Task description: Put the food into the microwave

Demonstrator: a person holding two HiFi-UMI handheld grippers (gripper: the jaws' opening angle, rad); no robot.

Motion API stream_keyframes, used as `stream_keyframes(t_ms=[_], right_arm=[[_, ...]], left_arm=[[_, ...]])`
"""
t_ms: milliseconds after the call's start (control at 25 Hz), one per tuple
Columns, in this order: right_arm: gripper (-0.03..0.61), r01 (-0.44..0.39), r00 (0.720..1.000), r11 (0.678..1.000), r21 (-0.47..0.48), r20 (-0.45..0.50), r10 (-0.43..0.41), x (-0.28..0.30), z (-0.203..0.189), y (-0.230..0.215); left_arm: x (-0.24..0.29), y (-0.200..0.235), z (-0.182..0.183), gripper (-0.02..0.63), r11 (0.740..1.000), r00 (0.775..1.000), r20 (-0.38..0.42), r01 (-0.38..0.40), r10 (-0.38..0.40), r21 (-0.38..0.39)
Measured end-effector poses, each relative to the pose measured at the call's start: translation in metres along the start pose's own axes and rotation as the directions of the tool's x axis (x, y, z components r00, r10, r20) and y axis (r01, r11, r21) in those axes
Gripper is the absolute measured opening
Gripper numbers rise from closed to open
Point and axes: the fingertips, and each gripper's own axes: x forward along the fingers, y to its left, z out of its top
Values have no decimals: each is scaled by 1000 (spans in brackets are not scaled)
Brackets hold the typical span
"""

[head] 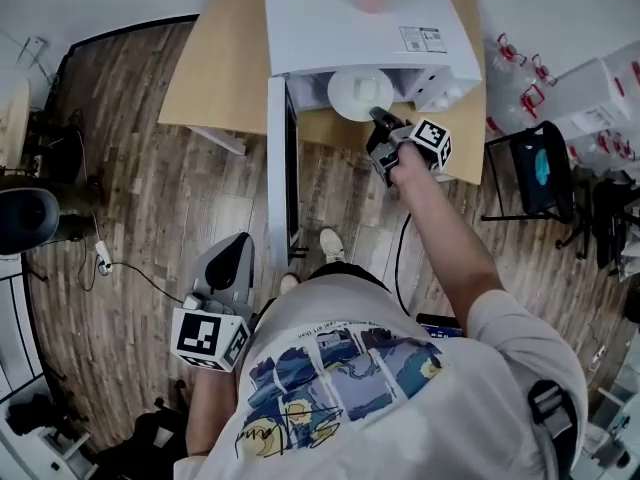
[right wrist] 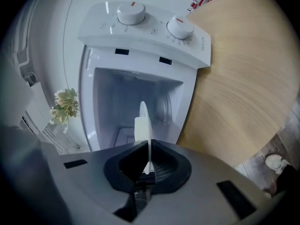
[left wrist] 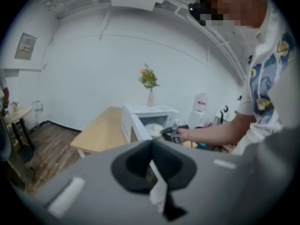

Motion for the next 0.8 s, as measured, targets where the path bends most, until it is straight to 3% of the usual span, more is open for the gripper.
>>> stream_keyframes(t_ms=[320,800], right_arm=[[14,35,999,999,-33,-4,-35,45,20,-7],[14,98,995,988,-121,27,-96,78,33,-12]], left_arm=[[-11,8,-4,9,994,995,-9,-102,102,-39],[-20,19,-7,8,984,986,-21,-168,167,-63]])
